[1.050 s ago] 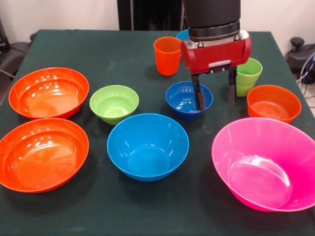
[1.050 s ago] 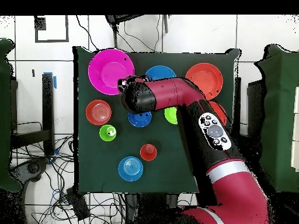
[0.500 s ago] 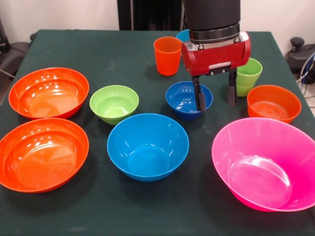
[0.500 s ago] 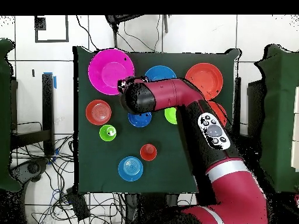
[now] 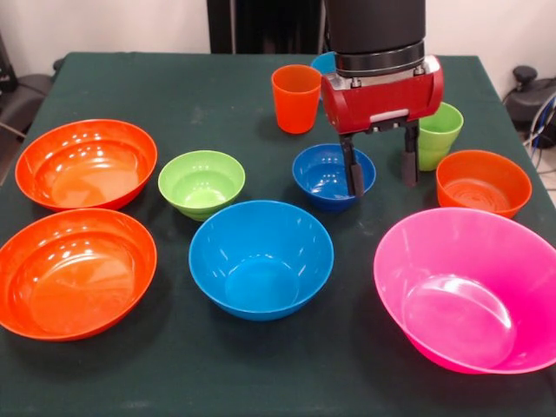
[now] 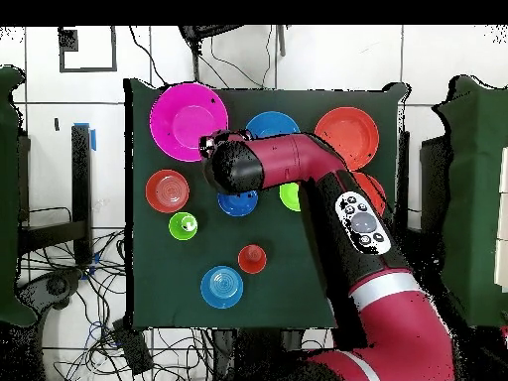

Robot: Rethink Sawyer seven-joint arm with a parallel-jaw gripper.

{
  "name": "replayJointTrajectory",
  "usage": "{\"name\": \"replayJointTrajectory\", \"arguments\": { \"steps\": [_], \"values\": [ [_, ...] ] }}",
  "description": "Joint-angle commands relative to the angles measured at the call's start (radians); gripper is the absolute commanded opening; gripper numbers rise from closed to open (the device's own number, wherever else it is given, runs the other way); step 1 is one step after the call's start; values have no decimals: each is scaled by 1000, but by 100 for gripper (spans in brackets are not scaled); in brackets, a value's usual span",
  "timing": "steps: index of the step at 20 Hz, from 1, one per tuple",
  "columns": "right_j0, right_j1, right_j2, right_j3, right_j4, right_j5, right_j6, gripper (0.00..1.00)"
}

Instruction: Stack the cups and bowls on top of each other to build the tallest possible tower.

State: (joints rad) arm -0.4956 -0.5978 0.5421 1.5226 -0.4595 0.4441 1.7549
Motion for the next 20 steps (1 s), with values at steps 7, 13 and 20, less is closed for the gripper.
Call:
{"name": "replayJointTrajectory", "arguments": {
  "steps": [7,13,20],
  "values": [
    [-82,-67,28,115,0,62,-64,100],
    [-205,-74,92,209,-35,30,-130,100],
    [-243,-61,116,223,-63,40,-129,100]
  ]
}}
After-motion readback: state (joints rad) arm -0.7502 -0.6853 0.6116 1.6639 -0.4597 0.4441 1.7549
